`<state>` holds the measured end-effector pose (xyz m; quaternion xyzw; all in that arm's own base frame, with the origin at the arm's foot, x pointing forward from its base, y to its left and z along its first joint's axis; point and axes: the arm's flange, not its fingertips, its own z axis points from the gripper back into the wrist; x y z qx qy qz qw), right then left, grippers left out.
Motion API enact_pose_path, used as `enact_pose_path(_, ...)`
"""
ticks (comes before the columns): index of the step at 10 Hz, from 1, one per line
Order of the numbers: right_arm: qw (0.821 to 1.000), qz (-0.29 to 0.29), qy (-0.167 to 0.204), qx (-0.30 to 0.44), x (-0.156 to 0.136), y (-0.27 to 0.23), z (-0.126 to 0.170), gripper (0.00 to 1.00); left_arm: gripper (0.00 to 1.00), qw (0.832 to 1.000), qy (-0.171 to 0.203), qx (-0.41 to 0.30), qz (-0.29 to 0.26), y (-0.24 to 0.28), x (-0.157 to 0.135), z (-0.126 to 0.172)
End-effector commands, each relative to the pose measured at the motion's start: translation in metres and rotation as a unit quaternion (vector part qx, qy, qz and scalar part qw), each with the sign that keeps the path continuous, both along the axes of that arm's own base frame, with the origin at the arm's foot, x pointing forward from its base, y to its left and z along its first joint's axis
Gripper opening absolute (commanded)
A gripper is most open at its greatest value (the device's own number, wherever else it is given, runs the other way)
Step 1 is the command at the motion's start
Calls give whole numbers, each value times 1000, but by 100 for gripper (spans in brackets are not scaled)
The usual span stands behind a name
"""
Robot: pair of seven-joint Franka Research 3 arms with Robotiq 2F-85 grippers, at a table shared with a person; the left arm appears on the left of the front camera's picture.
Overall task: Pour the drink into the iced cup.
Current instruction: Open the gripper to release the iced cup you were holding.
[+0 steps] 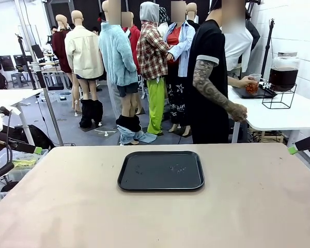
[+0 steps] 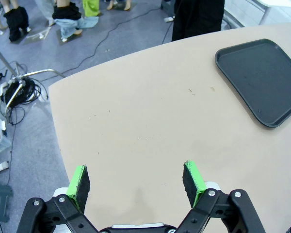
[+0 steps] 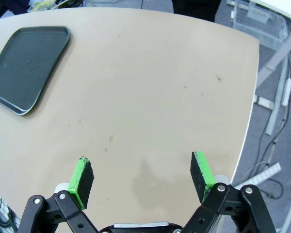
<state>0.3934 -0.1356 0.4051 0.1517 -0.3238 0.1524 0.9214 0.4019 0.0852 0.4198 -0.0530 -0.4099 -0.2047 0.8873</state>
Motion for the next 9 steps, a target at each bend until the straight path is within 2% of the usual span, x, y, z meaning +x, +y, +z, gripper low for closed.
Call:
enact_pose_path(1, 1000, 8, -2, -6, 0, -2, 0, 100, 100, 1000, -7, 1, 5, 0, 0, -2)
enact_pose_path(9, 1000, 8, -2, -6, 0, -2, 0, 100, 100, 1000, -7, 1, 5, 0, 0, -2)
